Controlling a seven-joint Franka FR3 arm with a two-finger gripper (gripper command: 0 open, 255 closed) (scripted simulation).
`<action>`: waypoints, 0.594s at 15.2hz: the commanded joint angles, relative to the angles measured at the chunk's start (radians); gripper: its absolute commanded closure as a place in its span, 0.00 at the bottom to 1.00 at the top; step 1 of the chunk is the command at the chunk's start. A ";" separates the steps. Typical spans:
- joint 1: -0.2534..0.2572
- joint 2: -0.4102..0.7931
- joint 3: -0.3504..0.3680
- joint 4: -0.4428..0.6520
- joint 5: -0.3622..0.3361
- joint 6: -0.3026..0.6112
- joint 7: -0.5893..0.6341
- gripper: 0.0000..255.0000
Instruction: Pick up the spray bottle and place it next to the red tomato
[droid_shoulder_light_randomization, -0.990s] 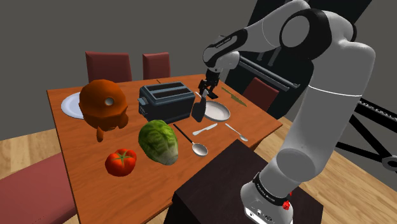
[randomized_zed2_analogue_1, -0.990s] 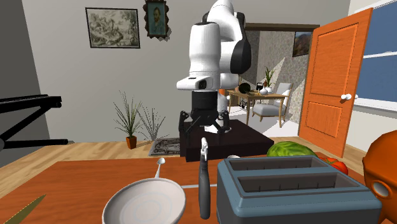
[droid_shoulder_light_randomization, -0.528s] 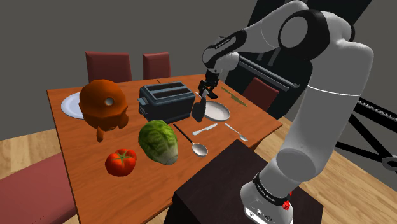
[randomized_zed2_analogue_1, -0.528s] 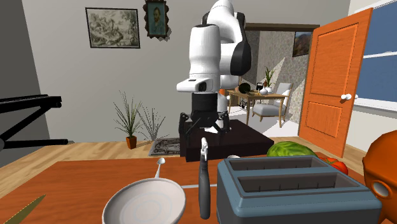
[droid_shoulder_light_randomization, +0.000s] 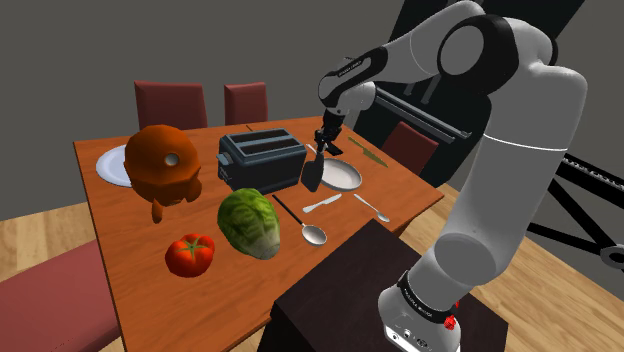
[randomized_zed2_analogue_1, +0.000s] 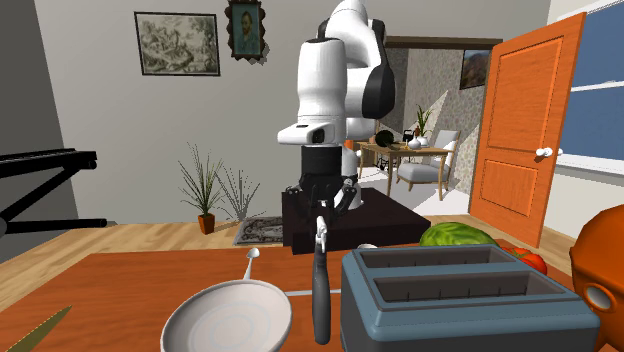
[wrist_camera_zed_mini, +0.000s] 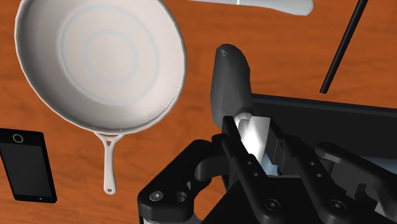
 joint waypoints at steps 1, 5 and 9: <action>0.000 0.000 0.000 0.000 0.000 0.000 0.000 1.00; 0.003 -0.025 -0.004 0.010 -0.011 -0.034 0.007 1.00; 0.007 -0.056 -0.009 0.026 -0.024 -0.080 0.016 1.00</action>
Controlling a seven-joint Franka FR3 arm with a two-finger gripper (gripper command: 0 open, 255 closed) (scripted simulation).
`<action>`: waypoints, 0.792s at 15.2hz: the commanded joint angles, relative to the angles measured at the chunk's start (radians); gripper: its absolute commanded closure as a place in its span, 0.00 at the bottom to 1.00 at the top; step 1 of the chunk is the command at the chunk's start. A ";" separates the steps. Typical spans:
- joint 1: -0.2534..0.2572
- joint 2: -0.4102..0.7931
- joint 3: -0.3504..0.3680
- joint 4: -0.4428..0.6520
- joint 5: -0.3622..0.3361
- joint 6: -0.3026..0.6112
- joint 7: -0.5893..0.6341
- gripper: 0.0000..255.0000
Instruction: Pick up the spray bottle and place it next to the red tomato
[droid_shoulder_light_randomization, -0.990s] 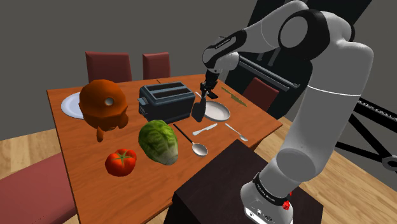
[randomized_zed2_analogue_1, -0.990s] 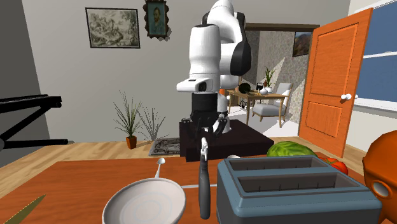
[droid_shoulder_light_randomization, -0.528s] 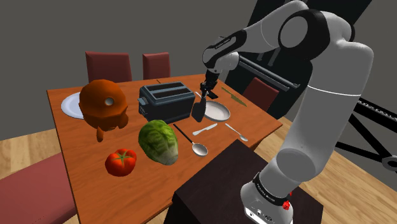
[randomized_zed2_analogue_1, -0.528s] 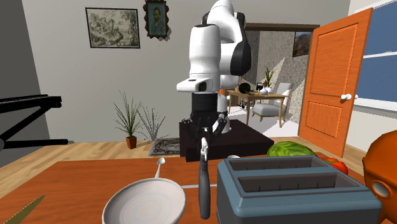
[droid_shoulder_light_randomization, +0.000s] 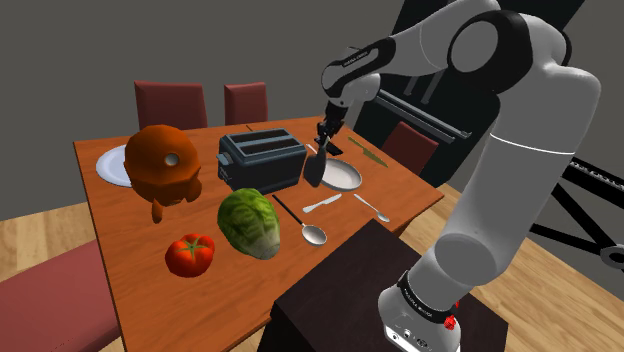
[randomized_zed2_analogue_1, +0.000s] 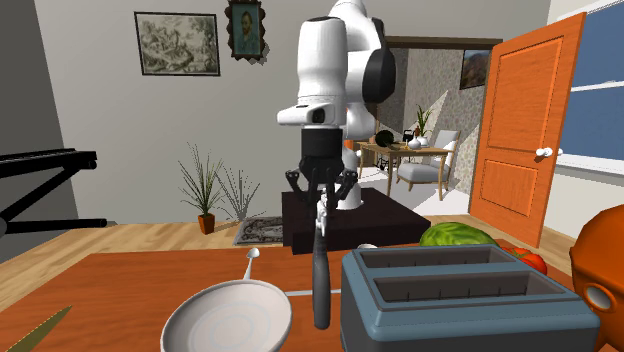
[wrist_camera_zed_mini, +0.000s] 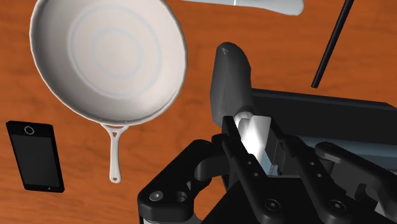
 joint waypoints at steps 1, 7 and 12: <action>0.001 -0.013 -0.002 0.011 -0.006 -0.024 0.004 1.00; 0.005 -0.054 -0.007 0.044 -0.023 -0.096 0.015 1.00; 0.007 -0.083 -0.009 0.077 -0.034 -0.157 0.023 1.00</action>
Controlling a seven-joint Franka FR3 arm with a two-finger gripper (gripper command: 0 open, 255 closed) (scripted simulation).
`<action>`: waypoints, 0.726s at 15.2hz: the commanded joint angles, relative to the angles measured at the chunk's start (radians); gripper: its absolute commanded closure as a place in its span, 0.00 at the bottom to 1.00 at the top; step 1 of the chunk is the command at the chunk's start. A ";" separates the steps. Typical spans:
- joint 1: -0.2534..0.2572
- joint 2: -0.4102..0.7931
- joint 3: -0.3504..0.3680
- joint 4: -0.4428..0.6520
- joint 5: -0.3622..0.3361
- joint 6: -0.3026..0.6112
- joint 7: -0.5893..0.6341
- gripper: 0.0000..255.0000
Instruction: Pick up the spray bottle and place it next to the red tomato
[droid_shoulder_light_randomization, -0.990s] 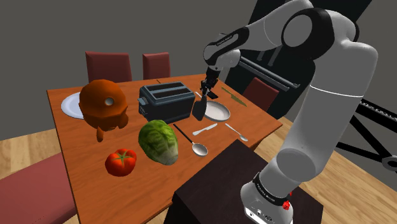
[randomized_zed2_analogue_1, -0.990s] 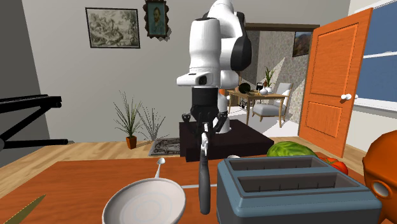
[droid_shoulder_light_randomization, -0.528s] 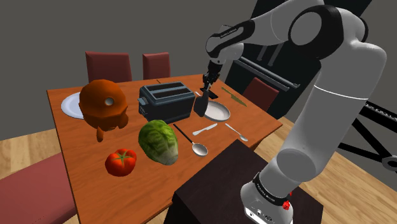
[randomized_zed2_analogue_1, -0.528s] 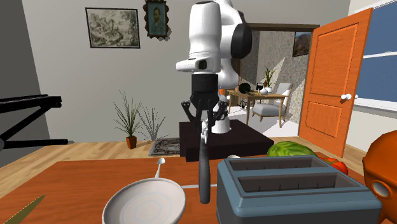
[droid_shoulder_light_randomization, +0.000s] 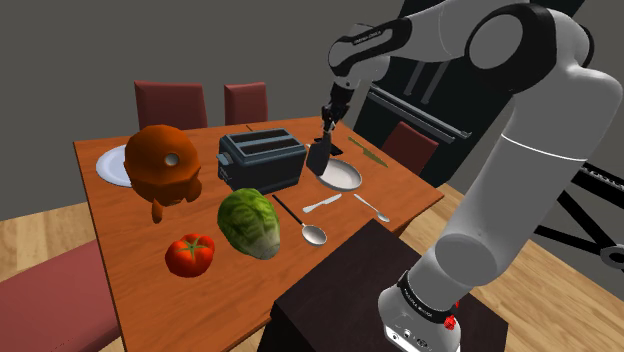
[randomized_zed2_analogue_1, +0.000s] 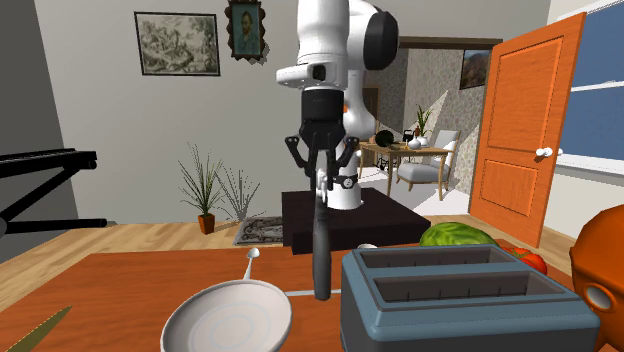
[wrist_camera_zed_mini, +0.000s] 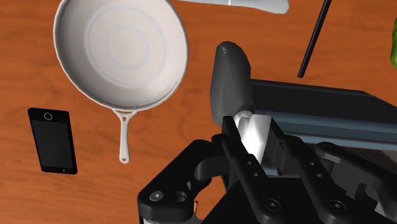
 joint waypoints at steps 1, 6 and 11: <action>0.000 -0.010 -0.001 0.016 -0.004 -0.026 0.001 1.00; 0.001 -0.033 -0.003 0.056 -0.013 -0.088 0.007 1.00; 0.002 -0.052 -0.004 0.101 -0.020 -0.151 0.012 1.00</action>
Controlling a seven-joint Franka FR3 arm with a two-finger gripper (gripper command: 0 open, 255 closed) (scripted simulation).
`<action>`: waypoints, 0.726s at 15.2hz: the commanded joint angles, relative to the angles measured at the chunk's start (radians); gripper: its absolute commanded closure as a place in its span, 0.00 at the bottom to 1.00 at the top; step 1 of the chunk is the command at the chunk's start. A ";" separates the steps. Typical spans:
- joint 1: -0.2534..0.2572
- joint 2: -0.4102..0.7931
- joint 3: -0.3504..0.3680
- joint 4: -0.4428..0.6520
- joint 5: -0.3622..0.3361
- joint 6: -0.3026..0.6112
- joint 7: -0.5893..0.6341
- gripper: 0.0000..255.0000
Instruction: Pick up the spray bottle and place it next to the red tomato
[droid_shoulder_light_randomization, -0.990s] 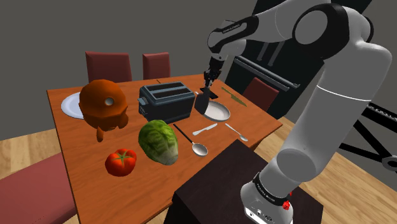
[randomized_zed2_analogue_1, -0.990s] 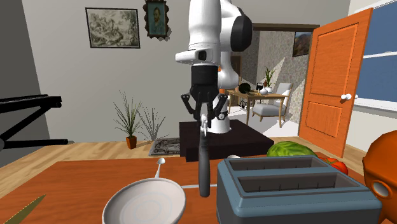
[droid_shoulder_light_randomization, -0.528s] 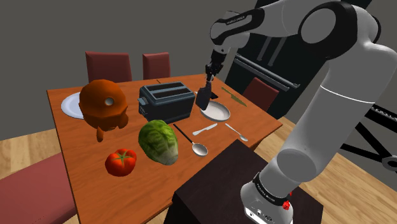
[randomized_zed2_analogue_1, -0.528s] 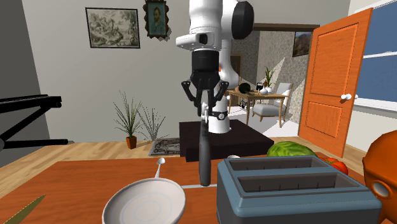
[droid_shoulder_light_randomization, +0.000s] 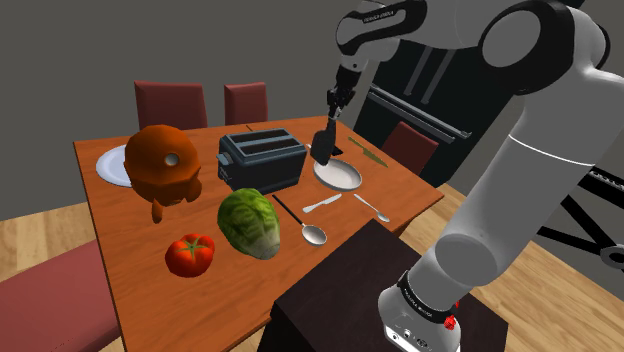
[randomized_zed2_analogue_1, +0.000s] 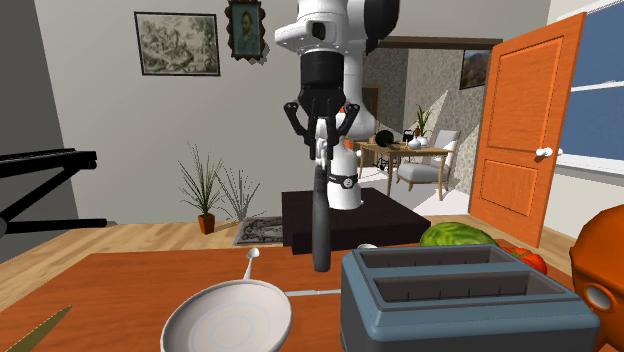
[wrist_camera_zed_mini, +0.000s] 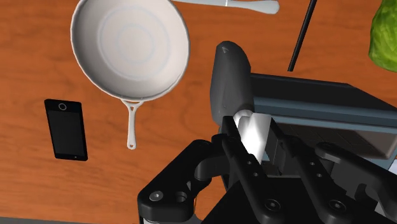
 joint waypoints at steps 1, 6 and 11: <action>0.000 -0.003 0.000 0.025 -0.001 -0.028 0.002 1.00; 0.001 -0.015 -0.001 0.078 -0.006 -0.093 0.005 1.00; 0.000 -0.022 -0.001 0.138 -0.008 -0.158 0.007 1.00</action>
